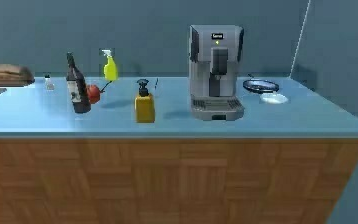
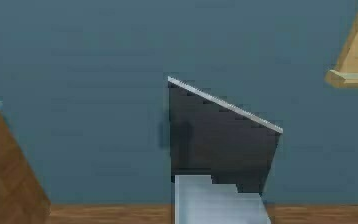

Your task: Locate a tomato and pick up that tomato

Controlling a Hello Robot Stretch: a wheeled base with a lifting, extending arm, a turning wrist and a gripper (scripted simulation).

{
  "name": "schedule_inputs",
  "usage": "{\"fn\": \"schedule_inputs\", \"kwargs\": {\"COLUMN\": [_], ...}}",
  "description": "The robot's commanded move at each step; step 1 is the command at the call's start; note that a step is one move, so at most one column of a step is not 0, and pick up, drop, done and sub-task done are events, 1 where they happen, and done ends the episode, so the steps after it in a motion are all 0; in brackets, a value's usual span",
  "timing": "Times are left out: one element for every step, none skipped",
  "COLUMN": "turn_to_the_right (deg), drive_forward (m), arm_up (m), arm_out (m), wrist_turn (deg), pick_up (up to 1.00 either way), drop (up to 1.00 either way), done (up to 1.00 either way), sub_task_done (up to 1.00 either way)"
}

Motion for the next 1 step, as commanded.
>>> {"fn": "schedule_inputs", "kwargs": {"turn_to_the_right": [-45.0], "drive_forward": [0.00], "arm_up": [0.00], "arm_out": [0.00], "wrist_turn": [0.0], "pick_up": [0.00], "drop": [0.00], "done": [0.00], "sub_task_done": [0.00]}}
